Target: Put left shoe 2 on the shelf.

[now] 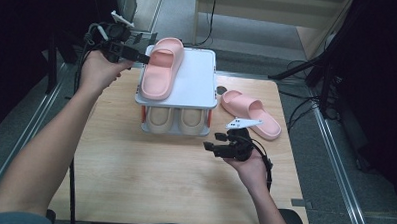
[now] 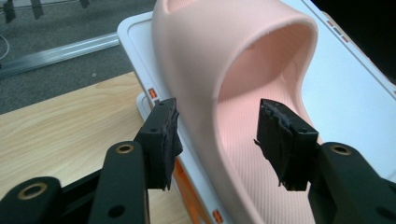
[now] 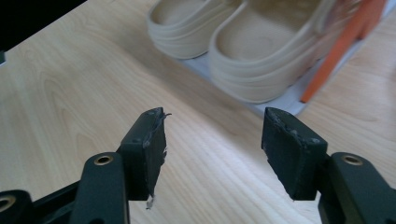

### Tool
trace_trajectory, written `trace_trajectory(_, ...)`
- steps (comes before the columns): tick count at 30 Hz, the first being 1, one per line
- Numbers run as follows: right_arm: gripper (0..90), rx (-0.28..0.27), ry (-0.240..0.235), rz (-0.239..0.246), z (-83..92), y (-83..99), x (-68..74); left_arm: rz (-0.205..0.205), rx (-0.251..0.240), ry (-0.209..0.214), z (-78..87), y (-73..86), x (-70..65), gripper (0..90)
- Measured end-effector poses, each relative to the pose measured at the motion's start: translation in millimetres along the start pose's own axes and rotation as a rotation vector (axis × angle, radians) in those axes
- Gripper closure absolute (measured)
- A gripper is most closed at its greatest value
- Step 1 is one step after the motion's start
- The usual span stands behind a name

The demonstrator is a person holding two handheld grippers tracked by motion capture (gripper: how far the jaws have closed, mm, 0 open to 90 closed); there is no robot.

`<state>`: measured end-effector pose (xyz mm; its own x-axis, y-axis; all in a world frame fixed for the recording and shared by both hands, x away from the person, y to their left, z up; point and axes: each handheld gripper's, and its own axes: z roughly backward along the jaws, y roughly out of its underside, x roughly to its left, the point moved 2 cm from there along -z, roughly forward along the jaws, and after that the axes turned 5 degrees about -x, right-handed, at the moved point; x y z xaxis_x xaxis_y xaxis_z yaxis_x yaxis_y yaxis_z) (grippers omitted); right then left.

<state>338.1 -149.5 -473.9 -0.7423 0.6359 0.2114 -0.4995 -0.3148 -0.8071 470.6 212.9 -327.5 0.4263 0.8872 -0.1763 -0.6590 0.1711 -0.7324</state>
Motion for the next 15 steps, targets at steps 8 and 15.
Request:
trace_trajectory(8,44.3,-0.007,0.063,0.005,7.5,-4.2,-22.0,0.018,-0.004,0.002,7.3,33.3,21.9,45.2)
trace_trajectory(15,51.6,-0.002,0.106,-0.002,10.4,-5.0,-41.2,0.024,-0.017,0.042,9.1,68.2,28.1,43.0)
